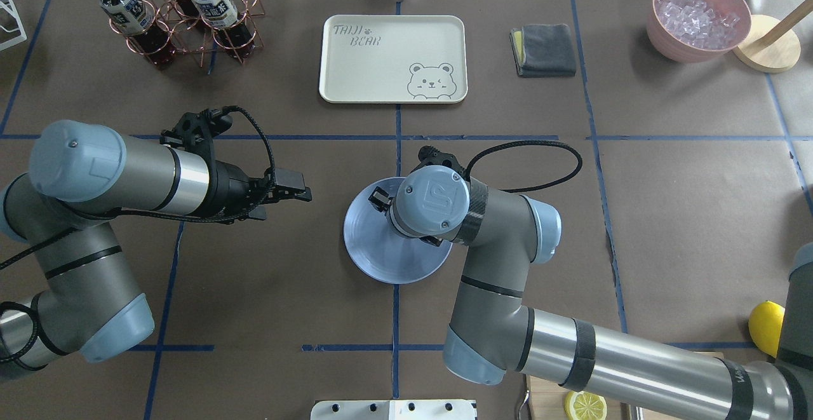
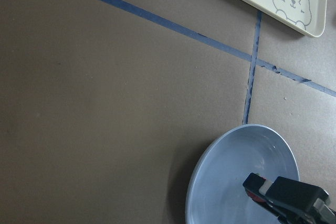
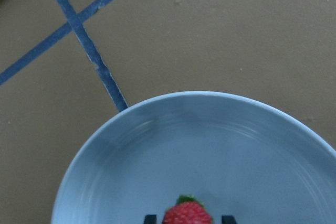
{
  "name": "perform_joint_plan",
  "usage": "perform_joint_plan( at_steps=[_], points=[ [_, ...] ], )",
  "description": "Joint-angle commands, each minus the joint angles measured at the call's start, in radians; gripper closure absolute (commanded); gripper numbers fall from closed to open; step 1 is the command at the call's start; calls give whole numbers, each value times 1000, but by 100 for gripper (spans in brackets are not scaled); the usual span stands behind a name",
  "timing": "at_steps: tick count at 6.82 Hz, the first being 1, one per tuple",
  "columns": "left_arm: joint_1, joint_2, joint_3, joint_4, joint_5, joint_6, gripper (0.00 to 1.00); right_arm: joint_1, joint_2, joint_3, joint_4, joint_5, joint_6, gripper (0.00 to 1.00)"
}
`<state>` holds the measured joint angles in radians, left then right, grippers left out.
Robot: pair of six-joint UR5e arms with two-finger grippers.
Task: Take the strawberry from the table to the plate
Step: 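Open the right gripper to drop the strawberry while the left releases the plate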
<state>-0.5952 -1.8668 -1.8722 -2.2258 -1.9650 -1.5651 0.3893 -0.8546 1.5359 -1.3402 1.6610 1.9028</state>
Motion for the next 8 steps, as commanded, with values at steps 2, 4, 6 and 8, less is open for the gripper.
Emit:
perform_joint_plan(
  at_steps=[2,4,6,8],
  points=[
    [0,0,-1,0,0,-1,0,-1,-1,16,3,5,-1,0],
    [-11,20,-2,2,0,40,0,69,-167,236,1,125,-10,0],
    [-26,119,-4,3,-2,323,0,169,-426,427,4,247,-200,0],
    [-165,263,-25,0,-32,718,0,355,-710,515,18,378,-609,0]
  ],
)
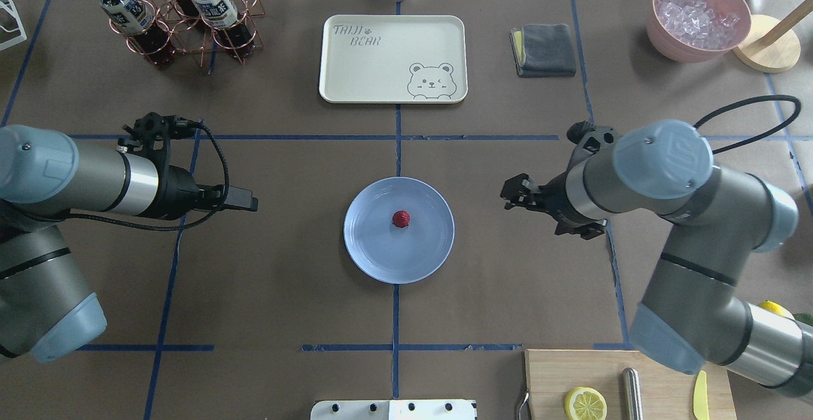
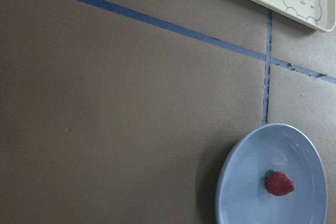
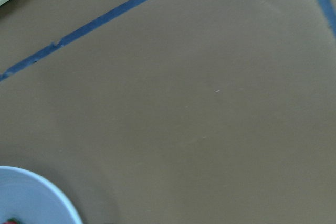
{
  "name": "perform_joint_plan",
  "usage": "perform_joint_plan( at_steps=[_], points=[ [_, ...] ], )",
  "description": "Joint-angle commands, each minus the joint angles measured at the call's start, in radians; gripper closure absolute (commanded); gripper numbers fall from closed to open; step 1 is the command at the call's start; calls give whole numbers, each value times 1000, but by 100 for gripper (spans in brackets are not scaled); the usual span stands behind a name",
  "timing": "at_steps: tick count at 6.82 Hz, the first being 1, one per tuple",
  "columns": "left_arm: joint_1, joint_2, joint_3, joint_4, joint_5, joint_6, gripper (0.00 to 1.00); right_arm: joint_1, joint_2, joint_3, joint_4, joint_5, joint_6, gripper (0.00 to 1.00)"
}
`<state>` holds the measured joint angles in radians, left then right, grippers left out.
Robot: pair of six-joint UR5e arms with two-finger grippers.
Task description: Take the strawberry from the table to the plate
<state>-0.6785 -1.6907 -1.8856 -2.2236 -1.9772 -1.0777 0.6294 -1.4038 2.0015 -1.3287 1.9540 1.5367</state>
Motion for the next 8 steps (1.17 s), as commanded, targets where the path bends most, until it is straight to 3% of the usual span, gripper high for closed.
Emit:
perform_joint_plan(
  at_steps=[1,3,4,6,8],
  points=[
    [-169,148,-13,-4,-99,389,0,245,-255,45,6,171,-471,0],
    [-386,251,-12,-1,-240,714,0,543,-349,-22,-9,352,-924,0],
    [-529,272,3,10,-326,868,0,655,-362,-73,-10,380,-1090,0],
    [-756,264,13,280,-342,1197,0,806,-350,-128,-157,382,-1418,0],
    [-883,198,116,604,-347,1367,0,883,-331,-161,-253,388,-1594,0]
  ],
)
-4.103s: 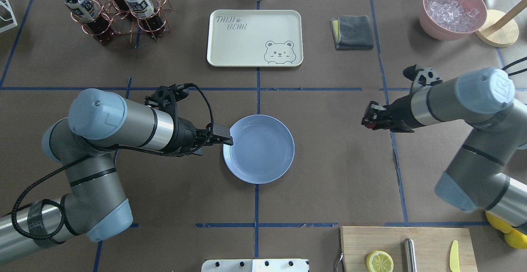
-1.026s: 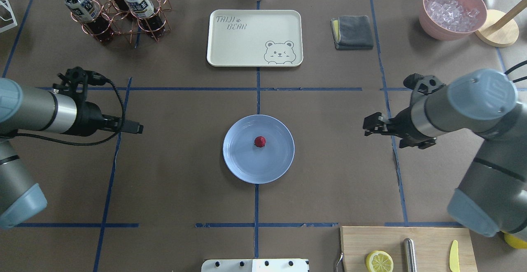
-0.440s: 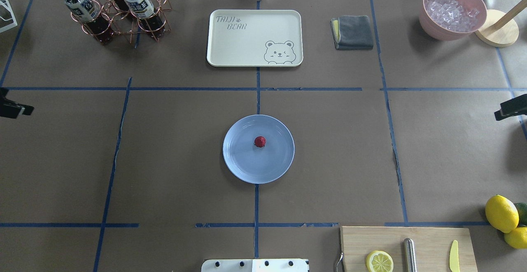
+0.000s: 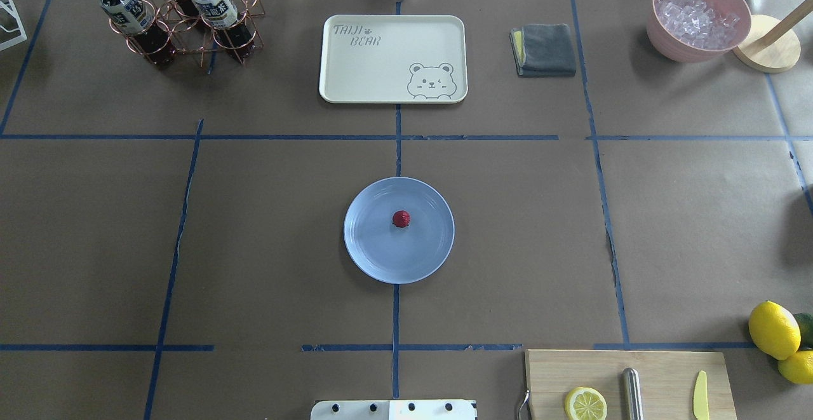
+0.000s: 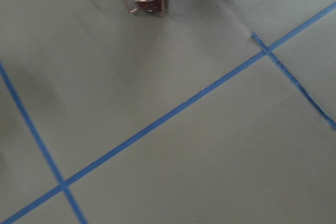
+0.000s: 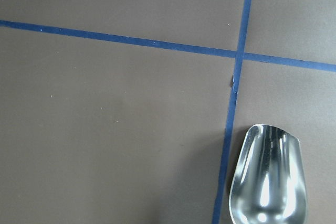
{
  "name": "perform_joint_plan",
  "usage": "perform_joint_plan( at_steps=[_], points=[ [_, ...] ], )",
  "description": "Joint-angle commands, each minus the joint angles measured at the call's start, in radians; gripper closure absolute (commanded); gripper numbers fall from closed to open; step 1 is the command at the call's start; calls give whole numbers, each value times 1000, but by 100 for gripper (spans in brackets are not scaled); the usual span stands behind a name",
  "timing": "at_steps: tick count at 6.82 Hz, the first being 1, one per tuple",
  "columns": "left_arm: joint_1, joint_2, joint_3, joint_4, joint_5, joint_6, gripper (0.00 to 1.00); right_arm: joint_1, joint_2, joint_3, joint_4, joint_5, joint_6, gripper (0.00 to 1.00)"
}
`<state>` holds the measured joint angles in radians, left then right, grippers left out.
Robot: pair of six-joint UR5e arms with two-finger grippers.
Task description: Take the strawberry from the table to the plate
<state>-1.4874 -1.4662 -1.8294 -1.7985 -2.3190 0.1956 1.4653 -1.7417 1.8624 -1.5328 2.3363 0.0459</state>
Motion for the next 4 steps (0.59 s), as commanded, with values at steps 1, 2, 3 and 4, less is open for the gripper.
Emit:
perform_joint_plan(
  at_steps=[1,2,3,4],
  points=[
    [-73,18,74,180,-5,90,0,50,1,-23,-49,40,-104,0],
    [-73,23,123,179,-7,91,0,50,-7,-23,-46,41,-106,0],
    [-74,24,119,179,-7,94,0,50,-15,-23,-43,43,-106,0],
    [-73,26,133,174,-4,94,0,50,-19,-25,-36,40,-98,0]
  ],
)
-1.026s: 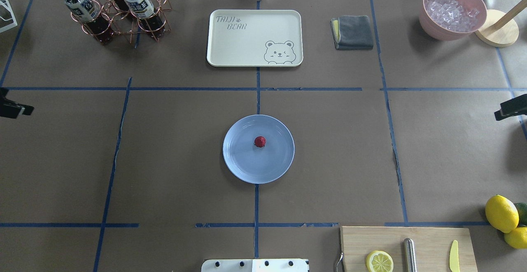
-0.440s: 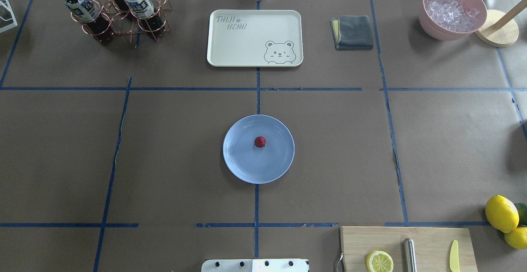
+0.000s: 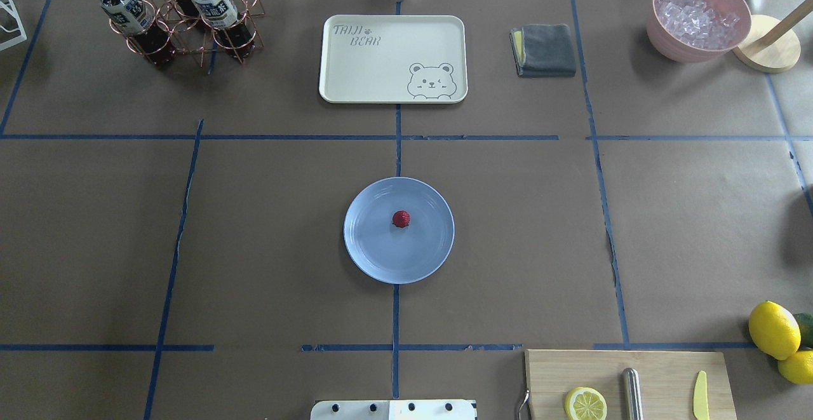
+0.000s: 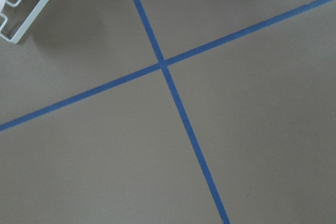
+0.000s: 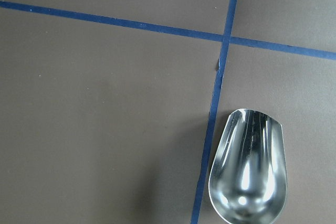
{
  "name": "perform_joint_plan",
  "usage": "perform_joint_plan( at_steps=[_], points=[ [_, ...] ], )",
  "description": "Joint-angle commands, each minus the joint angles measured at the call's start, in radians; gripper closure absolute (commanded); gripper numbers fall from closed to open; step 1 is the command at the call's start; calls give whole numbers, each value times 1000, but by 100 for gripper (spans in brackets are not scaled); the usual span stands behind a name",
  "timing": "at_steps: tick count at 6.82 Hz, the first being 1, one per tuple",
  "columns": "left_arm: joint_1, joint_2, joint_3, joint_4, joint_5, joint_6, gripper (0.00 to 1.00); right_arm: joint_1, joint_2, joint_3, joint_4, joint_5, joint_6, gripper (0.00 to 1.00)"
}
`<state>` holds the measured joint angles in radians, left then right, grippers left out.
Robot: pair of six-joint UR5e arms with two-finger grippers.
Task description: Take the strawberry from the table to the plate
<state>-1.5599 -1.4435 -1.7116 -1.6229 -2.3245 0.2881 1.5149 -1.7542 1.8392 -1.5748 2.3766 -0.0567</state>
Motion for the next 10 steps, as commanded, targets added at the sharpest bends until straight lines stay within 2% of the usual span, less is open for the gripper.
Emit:
perform_joint_plan(
  at_steps=[1,3,5,8,10],
  points=[
    [-2,6,18,-5,2,2,0,-1,-8,-1,7,1,5,0],
    [1,-14,12,6,4,-1,0,-1,-8,-1,9,3,5,0],
    [0,-28,-17,84,4,3,0,-1,-8,-1,9,1,8,0],
    [0,-18,6,86,-1,-9,0,-1,-8,22,9,20,12,0],
    [0,-23,-3,71,-3,-160,0,-1,-5,22,9,20,15,0]
  ],
)
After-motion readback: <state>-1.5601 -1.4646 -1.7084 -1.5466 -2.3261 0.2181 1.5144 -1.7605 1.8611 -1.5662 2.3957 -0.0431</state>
